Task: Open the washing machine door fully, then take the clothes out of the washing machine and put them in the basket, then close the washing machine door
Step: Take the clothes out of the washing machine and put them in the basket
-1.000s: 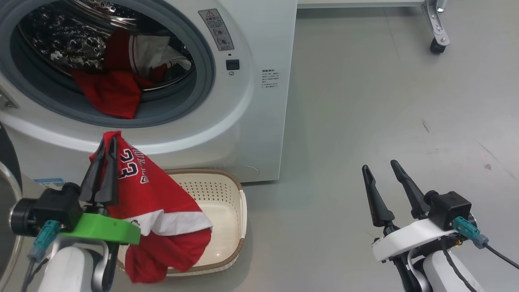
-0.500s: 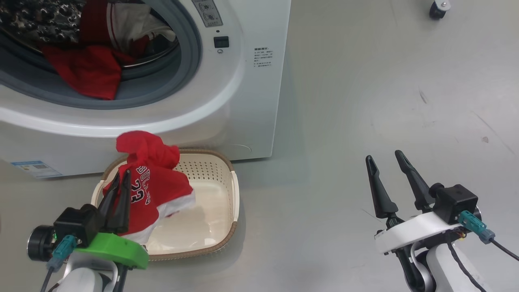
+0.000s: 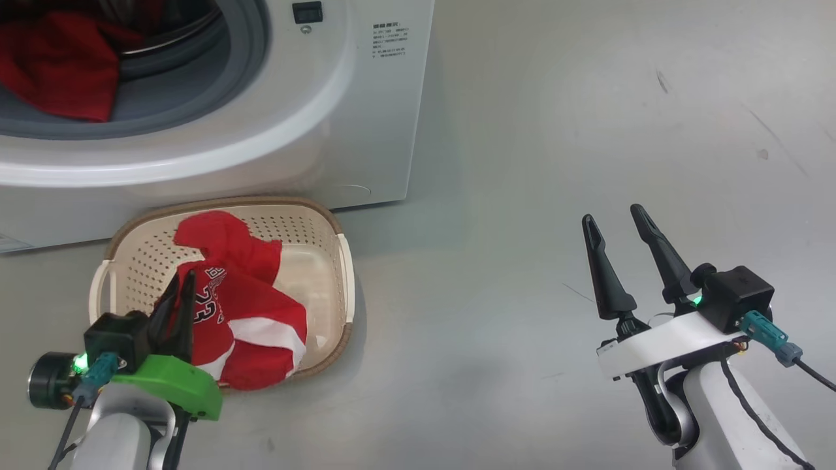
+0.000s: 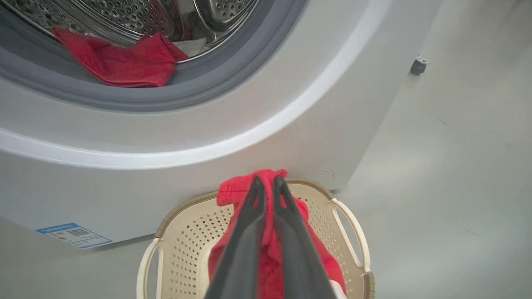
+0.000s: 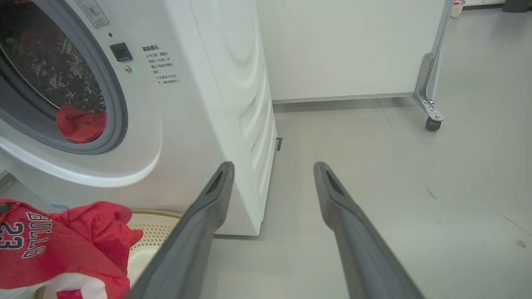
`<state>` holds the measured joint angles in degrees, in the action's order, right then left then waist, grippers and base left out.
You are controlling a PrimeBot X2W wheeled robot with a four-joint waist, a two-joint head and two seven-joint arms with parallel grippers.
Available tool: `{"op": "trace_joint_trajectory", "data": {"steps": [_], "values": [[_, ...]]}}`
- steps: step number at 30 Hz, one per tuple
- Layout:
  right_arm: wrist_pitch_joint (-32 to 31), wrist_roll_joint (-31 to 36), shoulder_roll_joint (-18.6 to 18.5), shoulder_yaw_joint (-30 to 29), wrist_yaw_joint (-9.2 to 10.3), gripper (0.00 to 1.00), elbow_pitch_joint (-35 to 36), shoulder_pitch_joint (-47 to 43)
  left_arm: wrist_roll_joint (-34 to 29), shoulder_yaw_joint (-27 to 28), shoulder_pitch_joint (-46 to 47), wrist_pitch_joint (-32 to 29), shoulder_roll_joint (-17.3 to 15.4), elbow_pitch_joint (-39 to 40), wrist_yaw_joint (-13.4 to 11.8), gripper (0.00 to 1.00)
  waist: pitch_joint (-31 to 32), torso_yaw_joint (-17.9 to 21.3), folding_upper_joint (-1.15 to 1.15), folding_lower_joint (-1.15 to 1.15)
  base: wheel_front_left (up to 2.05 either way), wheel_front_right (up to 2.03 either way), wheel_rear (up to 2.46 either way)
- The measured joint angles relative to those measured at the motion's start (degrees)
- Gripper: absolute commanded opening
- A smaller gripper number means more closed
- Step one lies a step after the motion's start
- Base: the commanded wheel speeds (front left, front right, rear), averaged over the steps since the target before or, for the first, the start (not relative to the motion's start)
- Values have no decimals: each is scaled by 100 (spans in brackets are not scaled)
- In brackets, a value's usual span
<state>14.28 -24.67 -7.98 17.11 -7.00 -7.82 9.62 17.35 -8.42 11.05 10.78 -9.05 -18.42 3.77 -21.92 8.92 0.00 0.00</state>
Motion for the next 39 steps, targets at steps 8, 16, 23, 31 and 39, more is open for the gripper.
{"op": "trace_joint_trajectory", "data": {"steps": [8,16,23,31,39], "values": [[0,-46,33,-4,0,100,35,246,-131,1,377,-149,-121,-535,-2,0,-470,315,0,0,0,0,0],[0,-53,73,-2,0,100,41,425,-121,63,768,-265,-134,-1099,-3,0,-824,662,0,0,0,0,0],[0,-53,89,-38,0,100,40,478,70,332,1001,-313,-189,-1649,-97,0,-1070,895,0,0,0,0,0],[0,-52,90,-163,0,100,29,519,388,679,1199,-255,-148,-2297,-188,0,-1179,979,0,0,0,0,0],[0,-48,90,-163,0,100,9,567,568,825,1396,-171,-80,-2749,-247,100,-1125,923,0,0,0,0,0]]}}
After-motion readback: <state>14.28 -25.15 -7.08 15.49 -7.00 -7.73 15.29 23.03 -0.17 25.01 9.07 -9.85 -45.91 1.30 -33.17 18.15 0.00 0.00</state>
